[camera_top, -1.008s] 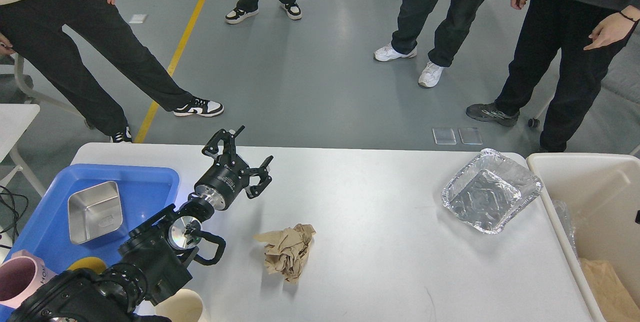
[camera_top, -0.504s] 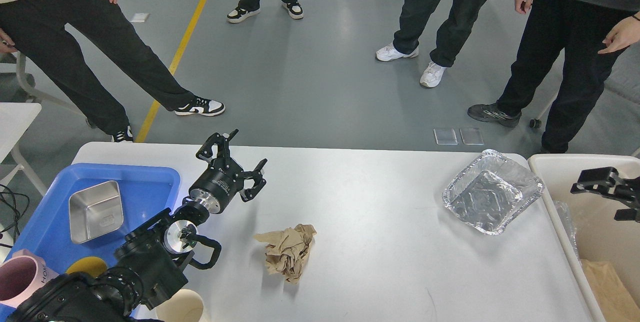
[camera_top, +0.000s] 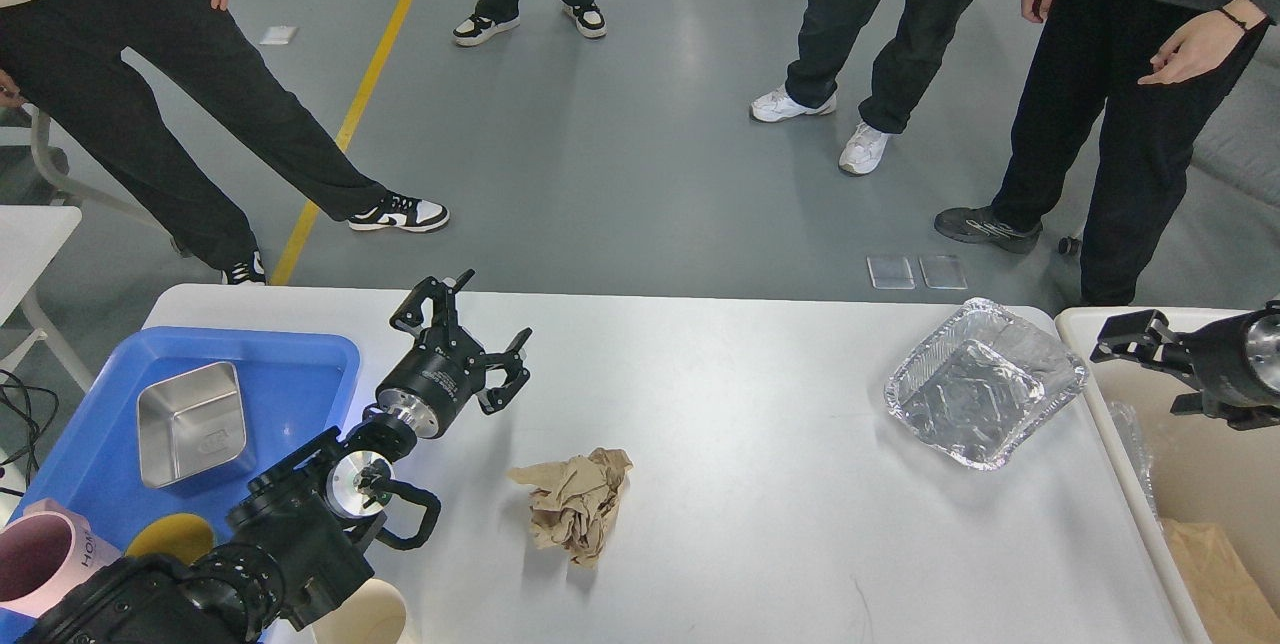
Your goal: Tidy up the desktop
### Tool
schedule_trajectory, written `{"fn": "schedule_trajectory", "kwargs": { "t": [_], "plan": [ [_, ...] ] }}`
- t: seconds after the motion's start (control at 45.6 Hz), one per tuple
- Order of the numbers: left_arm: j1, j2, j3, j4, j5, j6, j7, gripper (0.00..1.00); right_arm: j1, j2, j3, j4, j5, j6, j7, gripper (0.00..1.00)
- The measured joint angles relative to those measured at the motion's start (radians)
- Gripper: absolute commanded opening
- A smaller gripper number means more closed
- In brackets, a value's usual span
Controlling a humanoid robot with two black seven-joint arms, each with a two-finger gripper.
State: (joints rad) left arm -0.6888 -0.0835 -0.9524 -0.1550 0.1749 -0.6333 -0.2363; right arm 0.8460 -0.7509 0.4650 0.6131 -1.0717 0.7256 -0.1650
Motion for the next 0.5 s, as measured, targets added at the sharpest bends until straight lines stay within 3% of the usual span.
{"fn": "schedule_trajectory", "kwargs": {
  "t": [0.219, 0.504],
  "plan": [
    [-0.001, 0.0, 0.0, -0.001, 0.0, -0.001, 0.0, 0.96, 0.029, 0.074, 0.007, -0.094, 0.098, -0.01, -0.031, 1.0],
    [-0.002, 0.001, 0.0, -0.002, 0.0, -0.002, 0.0, 0.96, 0.025, 0.184, 0.004, -0.28, 0.416, -0.092, -0.139, 1.0]
  ]
}}
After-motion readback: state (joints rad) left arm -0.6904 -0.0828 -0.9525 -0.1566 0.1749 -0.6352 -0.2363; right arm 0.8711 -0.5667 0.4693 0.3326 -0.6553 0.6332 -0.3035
